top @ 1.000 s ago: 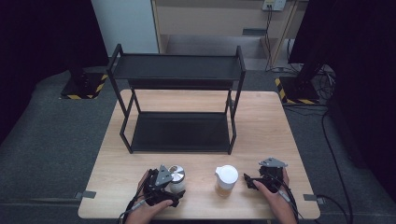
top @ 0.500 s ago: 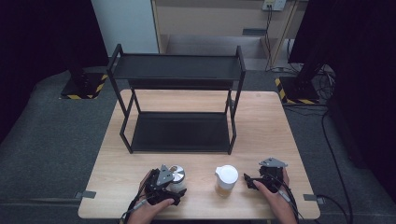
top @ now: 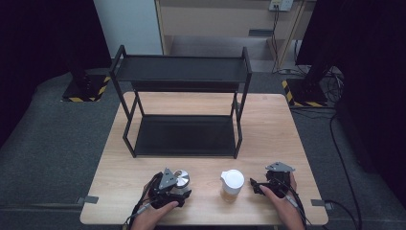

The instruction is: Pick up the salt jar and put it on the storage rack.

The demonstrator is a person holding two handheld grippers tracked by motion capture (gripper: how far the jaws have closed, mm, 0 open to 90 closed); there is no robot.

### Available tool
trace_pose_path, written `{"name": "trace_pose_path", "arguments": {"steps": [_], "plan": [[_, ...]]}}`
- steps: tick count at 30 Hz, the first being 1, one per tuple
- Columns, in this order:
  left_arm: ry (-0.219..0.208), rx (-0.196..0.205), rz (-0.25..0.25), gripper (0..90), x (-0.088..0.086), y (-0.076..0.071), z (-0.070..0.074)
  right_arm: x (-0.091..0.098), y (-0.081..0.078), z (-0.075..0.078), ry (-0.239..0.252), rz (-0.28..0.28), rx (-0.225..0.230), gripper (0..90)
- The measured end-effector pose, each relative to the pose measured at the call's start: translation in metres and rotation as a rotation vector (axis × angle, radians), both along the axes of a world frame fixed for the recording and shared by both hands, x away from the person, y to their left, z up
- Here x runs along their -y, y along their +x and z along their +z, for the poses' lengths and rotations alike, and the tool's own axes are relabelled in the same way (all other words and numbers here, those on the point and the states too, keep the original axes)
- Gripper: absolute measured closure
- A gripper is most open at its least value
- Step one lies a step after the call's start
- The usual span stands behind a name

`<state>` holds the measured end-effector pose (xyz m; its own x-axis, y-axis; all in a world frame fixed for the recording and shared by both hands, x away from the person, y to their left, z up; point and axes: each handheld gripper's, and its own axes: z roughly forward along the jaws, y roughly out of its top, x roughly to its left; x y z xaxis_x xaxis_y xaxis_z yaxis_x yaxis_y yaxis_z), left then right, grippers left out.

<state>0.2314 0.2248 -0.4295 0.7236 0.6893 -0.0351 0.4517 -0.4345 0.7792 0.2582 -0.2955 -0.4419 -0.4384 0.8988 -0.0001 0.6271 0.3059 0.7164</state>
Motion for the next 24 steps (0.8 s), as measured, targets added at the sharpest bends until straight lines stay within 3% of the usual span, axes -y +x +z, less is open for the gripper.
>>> {"name": "trace_pose_path", "arguments": {"steps": [7,24], "plan": [[0.012,0.01,-0.005,29.1,0.0019,-0.0004,-0.001,0.0001,0.0,0.0,0.0,0.0,0.0,1.5],[0.018,0.009,-0.011,29.5,0.0021,0.0011,0.0001,0.0001,0.0,0.0,0.0,0.0,0.0,1.5]]}}
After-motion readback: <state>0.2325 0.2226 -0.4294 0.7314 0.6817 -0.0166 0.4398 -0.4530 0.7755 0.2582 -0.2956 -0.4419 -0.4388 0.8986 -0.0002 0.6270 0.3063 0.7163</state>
